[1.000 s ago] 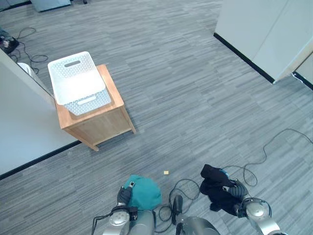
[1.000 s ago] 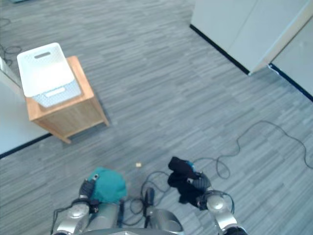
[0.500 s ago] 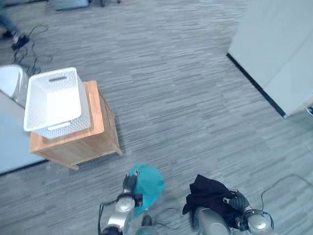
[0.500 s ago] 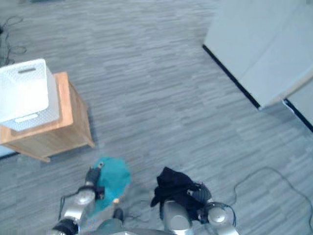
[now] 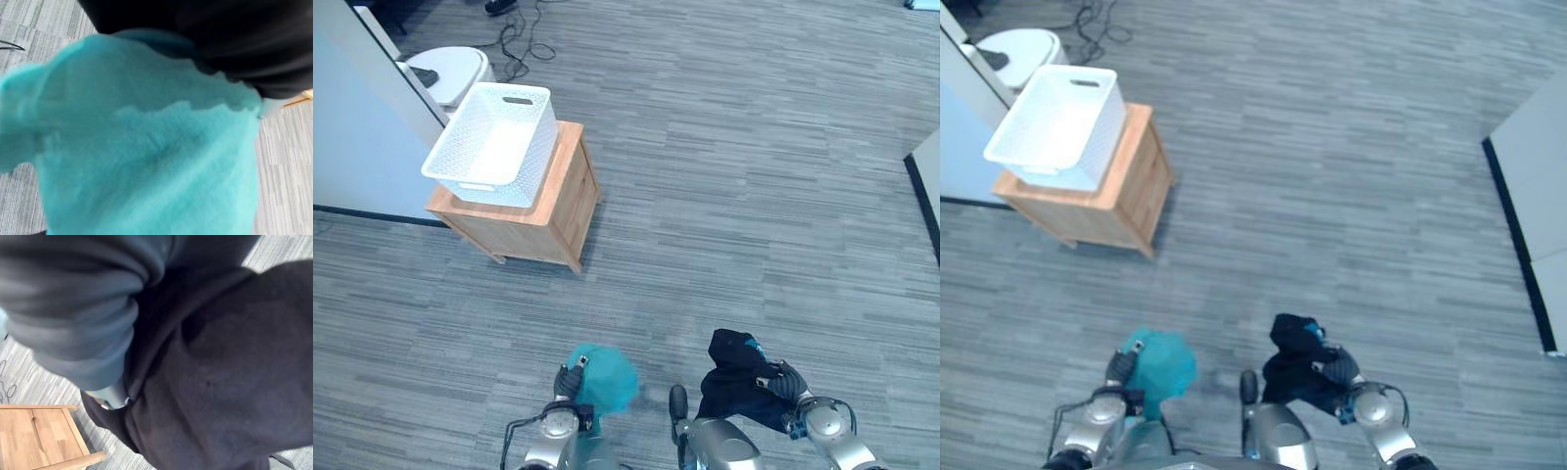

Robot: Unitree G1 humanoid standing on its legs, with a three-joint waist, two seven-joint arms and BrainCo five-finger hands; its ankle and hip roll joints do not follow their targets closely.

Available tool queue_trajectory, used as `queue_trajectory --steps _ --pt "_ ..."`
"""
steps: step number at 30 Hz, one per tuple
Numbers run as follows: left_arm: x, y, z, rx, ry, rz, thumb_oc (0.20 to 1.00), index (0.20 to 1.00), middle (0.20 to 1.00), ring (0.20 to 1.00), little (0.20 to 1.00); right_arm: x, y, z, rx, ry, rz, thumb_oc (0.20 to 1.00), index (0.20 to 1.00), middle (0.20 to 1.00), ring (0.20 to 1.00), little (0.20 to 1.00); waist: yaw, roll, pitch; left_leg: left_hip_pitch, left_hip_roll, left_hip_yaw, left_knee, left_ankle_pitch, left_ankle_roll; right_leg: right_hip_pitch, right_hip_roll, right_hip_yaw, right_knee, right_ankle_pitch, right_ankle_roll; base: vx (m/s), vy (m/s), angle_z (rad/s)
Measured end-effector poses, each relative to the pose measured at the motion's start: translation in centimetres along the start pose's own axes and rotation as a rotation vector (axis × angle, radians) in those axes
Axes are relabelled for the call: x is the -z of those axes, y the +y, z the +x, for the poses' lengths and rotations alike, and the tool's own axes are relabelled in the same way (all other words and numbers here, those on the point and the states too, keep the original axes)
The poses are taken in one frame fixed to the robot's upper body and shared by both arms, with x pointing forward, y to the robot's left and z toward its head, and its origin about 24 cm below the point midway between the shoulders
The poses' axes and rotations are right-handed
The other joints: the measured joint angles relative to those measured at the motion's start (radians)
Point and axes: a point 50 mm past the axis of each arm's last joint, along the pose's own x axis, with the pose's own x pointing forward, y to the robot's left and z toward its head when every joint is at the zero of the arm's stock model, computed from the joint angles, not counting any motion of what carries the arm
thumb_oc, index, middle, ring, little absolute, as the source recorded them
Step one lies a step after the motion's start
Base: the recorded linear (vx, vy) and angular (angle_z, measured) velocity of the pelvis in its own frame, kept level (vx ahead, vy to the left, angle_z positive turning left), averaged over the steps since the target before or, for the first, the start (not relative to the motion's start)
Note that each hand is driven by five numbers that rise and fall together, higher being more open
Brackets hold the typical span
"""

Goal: Tidy up the quilt and then pick up the clothes from the bed and put them into the laundry hamper.

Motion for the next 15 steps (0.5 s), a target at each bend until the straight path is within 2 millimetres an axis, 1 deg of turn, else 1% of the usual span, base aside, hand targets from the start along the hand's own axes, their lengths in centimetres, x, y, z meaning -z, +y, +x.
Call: queue_trajectory --steps 1,2,3,4,5,6,7,8,9,10,11,12,13,14,15 --pt "-0.1 0.1 0.0 0.0 -0.004 -0.002 0.2 0.2 0.2 0.2 0.2 -0.3 0.1 0.1 -0.003 -0.008 0.002 0.2 0.2 0.2 0.2 0.2 0.007 -0.003 -0.001 -0.001 -0.011 0.002 -0.001 -0.009 0.005 0.001 0.0 -0.002 -0.004 -0.002 -0.005 0.22 -0.145 0.16" --pt "-0.5 0.0 0.0 0.005 -0.022 -0.01 0.2 0.2 0.2 0.2 0.2 -0.6 0.3 0.4 -0.007 -0.012 0.007 0.2 0.2 0.2 0.2 0.2 0.035 -0.012 0.006 -0.016 -0.044 0.005 -0.011 -0.055 0.017 0.011 -0.002 0.017 -0.024 -0.008 -0.023 0.24 -0.106 0.18" --pt "-1.0 -0.1 0.1 0.011 -0.043 -0.012 0.2 0.2 0.2 0.2 0.2 -0.5 0.5 0.3 -0.01 -0.007 0.011 0.2 0.2 0.2 0.2 0.2 0.041 -0.022 0.011 -0.027 -0.059 0.018 -0.046 -0.073 0.024 0.028 -0.01 0.016 -0.048 0.014 -0.023 0.24 -0.069 0.19" --pt "-1.3 -0.2 0.1 0.015 -0.053 -0.012 0.2 0.2 0.2 0.2 0.2 -0.3 0.5 0.2 -0.013 -0.002 0.011 0.2 0.2 0.2 0.2 0.2 0.047 -0.023 0.012 -0.032 -0.064 0.033 -0.086 -0.072 0.026 0.032 -0.015 0.011 -0.054 0.023 -0.011 0.4 -0.088 0.27" --pt "-1.2 -0.1 0.0 0.016 -0.053 -0.011 0.2 0.2 0.2 0.2 0.2 -0.6 0.5 0.5 -0.009 -0.006 0.014 0.2 0.2 0.2 0.2 0.2 0.061 -0.015 0.014 -0.066 -0.064 0.065 -0.168 -0.07 0.032 0.044 -0.021 -0.013 -0.061 0.002 -0.011 0.33 -0.071 0.35" --pt "-1.3 -0.1 0.1 0.014 -0.055 -0.01 0.2 0.2 0.2 0.2 0.2 -0.4 0.7 0.6 -0.009 0.004 0.017 0.2 0.2 0.2 0.2 0.2 0.058 -0.013 0.015 -0.087 -0.066 0.107 -0.223 -0.059 0.041 0.051 -0.029 -0.034 -0.061 -0.014 0.005 0.35 -0.086 0.62" --pt "-1.6 -0.2 0.4 0.017 -0.06 -0.009 0.2 0.2 0.2 0.2 0.2 -0.1 0.9 0.6 -0.011 0.021 0.021 0.2 0.2 0.2 0.2 0.2 0.05 -0.014 0.018 -0.115 -0.066 0.161 -0.265 -0.038 0.041 0.06 -0.038 -0.061 -0.061 -0.024 0.013 0.41 -0.028 0.87" --pt "-2.1 -0.3 0.6 0.021 -0.069 -0.009 0.2 0.2 0.2 0.2 0.2 0.6 1.0 0.4 -0.015 0.047 0.018 0.2 0.2 0.2 0.2 0.2 0.064 -0.006 0.022 -0.158 -0.075 0.227 -0.339 0.032 0.066 0.073 -0.037 -0.086 -0.063 -0.034 0.027 0.58 -0.003 0.68" --pt "-2.2 -0.2 0.7 0.015 -0.071 -0.011 0.2 0.2 0.2 0.2 0.2 0.7 1.0 0.4 -0.017 0.055 0.018 0.2 0.2 0.2 0.2 0.2 0.076 0.003 0.02 -0.172 -0.061 0.269 -0.365 0.053 0.064 0.081 -0.03 -0.092 -0.063 -0.043 0.036 0.47 0.028 0.35" --pt "-1.7 0.2 0.6 0.0 -0.052 -0.018 0.2 0.2 0.2 0.2 0.2 0.8 1.1 0.4 -0.02 0.06 0.014 0.2 0.2 0.2 0.2 0.2 0.083 0.013 0.02 -0.17 -0.053 0.328 -0.381 0.061 0.065 0.098 -0.019 -0.093 -0.063 -0.054 0.049 0.55 0.045 -0.08" --pt "0.0 0.8 0.0 -0.029 0.009 -0.027 0.2 0.2 0.2 0.2 0.2 1.3 1.4 0.1 -0.03 0.073 0.01 0.2 0.2 0.2 0.2 0.2 0.089 0.033 0.012 -0.138 -0.042 0.352 -0.411 0.074 0.115 0.149 0.002 -0.079 -0.062 -0.078 0.071 0.36 0.015 -0.23" --pt "0.7 1.2 -0.3 -0.038 0.03 -0.024 0.2 0.2 0.2 0.2 0.2 1.4 1.5 -0.1 -0.032 0.073 0.014 0.2 0.2 0.2 0.2 0.2 0.1 0.032 0.003 -0.116 -0.048 0.356 -0.424 0.131 0.147 0.166 0.0 -0.062 -0.058 -0.091 0.081 0.66 0.032 -0.08" --pt "1.6 1.3 -0.5 -0.045 0.064 -0.023 0.2 0.2 0.2 0.2 0.2 1.7 1.9 -0.6 -0.037 0.074 0.021 0.2 0.2 0.2 0.2 0.2 0.103 0.027 0.0 -0.102 -0.087 0.325 -0.396 0.078 0.153 0.175 -0.01 -0.037 0.031 -0.146 0.114 0.28 0.009 0.2" --pt "1.6 1.2 -0.5 -0.045 0.067 -0.024 0.2 0.2 0.2 0.2 0.2 2.0 2.0 -0.8 -0.042 0.077 0.023 0.2 0.2 0.2 0.2 0.2 0.089 0.025 -0.009 -0.079 -0.106 0.312 -0.417 0.077 0.153 0.134 -0.014 -0.026 0.168 -0.177 0.123 0.46 -0.01 0.28" --pt "1.7 1.0 -0.6 -0.036 0.07 -0.017 0.2 0.2 0.2 0.2 0.2 2.2 2.1 -0.9 -0.045 0.09 0.022 0.2 0.2 0.2 0.2 0.2 0.085 0.042 -0.003 -0.036 -0.111 0.307 -0.467 0.076 0.155 0.056 -0.028 -0.022 0.354 -0.197 0.16 0.29 -0.038 0.28"
